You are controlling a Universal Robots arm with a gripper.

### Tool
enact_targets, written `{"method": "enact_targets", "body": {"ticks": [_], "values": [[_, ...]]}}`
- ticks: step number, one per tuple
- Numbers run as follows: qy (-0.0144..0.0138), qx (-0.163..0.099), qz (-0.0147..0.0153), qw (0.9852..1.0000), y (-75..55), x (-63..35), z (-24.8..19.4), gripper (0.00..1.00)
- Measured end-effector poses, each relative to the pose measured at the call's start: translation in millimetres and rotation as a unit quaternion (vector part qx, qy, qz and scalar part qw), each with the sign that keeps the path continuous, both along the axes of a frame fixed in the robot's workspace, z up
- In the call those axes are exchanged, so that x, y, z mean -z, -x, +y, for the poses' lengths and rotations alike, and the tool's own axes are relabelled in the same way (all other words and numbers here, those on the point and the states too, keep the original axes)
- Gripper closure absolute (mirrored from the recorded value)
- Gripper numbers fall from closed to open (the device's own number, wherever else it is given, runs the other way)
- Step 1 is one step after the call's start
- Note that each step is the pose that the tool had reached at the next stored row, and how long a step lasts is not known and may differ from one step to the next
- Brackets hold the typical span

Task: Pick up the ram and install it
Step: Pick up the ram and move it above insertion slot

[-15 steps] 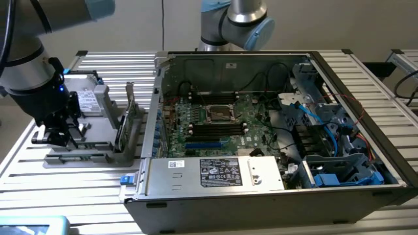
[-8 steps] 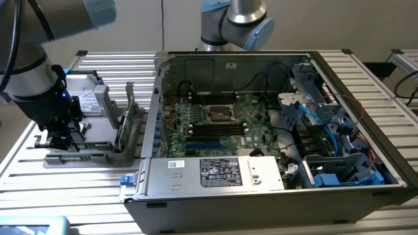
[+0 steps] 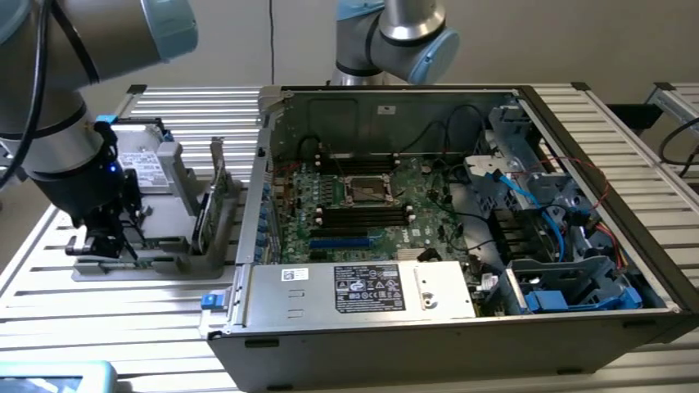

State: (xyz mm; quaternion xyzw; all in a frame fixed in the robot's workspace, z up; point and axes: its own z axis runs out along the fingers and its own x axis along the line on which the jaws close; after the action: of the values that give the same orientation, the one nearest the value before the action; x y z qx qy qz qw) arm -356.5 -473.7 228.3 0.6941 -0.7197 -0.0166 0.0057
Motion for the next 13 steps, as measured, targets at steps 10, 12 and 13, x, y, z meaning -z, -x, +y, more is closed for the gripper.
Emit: {"method": "enact_targets", "body": {"ticks": [10,12,13], "values": [[0.0000,0.000,0.0000,1.0000,0.3,15.8,0.0,0.64],[0.0000,0.000,0.0000,1.0000,1.6,17.7,0.1,0.64],[-0.0001,0.000,-0.0001,1.0000,2.1,18.8,0.1,0.64]]}}
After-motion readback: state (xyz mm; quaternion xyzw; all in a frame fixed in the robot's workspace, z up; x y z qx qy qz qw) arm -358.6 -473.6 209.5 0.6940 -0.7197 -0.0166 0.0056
